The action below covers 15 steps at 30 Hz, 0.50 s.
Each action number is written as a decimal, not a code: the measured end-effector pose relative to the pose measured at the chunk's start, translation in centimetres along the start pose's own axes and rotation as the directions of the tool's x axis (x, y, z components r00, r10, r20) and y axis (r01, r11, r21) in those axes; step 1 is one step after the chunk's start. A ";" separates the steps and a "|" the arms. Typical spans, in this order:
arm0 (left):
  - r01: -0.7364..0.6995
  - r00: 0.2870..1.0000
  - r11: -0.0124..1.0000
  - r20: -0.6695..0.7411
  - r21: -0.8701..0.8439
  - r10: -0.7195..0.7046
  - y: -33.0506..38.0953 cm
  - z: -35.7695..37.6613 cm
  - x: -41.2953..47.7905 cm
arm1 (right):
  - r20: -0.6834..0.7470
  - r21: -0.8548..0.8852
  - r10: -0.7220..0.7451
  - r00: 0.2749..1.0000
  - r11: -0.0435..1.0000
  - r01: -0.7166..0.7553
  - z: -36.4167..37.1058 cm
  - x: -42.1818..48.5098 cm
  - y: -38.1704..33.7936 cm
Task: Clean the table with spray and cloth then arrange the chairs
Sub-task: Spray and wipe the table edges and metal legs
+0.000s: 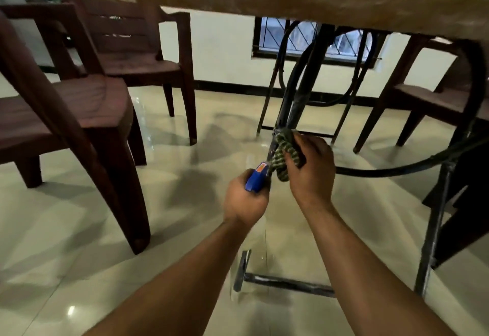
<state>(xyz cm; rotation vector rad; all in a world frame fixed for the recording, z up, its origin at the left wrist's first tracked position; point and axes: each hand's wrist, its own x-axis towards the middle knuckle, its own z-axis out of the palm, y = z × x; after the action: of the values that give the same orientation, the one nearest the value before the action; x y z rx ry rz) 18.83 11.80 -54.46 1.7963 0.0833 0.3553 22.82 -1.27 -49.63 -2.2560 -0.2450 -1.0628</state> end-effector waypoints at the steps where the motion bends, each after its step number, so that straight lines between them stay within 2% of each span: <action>1: -0.008 1.000 0.999 -0.010 -0.032 0.007 0.0 0.2 0.2 | -0.068 -0.005 -0.083 0.994 0.997 0.083 0.3 0.6 -0.7; 3: -0.025 0.998 0.995 -0.054 -0.096 0.020 -0.3 0.4 0.5 | -0.118 -0.067 -0.247 0.962 0.968 0.241 2.0 1.5 -1.3; 4: -0.020 0.997 0.994 -0.072 -0.112 0.012 -0.7 0.2 0.6 | -0.105 -0.106 -0.273 0.956 0.959 0.262 3.1 1.8 -1.4; 6: 0.005 0.998 0.993 -0.067 -0.116 -0.013 -1.3 -0.2 0.2 | -0.031 -0.201 -0.246 0.969 0.951 0.235 5.5 0.9 -1.0; 9: 0.040 0.998 0.992 -0.037 -0.118 -0.044 -2.1 -1.7 -0.1 | 0.153 -0.237 -0.315 0.937 0.908 0.344 6.9 -1.4 -1.4; 10: 0.045 0.998 0.992 -0.030 -0.117 -0.049 -2.4 -2.1 0.0 | 0.158 -0.223 -0.351 0.923 0.898 0.380 6.6 -1.2 -1.7; 13: 0.048 0.998 0.991 -0.029 -0.122 -0.052 -2.7 -2.9 0.2 | -0.013 -0.252 -0.434 0.901 0.873 0.417 4.3 2.2 -2.8; 14: 0.053 0.998 0.991 -0.036 -0.120 -0.058 -2.8 -2.9 0.2 | -0.020 -0.295 -0.443 0.896 0.859 0.418 3.7 3.3 -2.8; 15: 0.059 0.997 0.991 -0.037 -0.118 -0.064 -2.7 -2.8 0.2 | 0.038 -0.357 -0.444 0.895 0.831 0.427 3.5 3.7 -2.4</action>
<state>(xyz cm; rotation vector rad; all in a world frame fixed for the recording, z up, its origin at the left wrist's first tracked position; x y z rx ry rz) 18.55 15.18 -56.42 1.6670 0.1437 0.3456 26.51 2.40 -47.44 -2.5631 -0.6178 -1.4975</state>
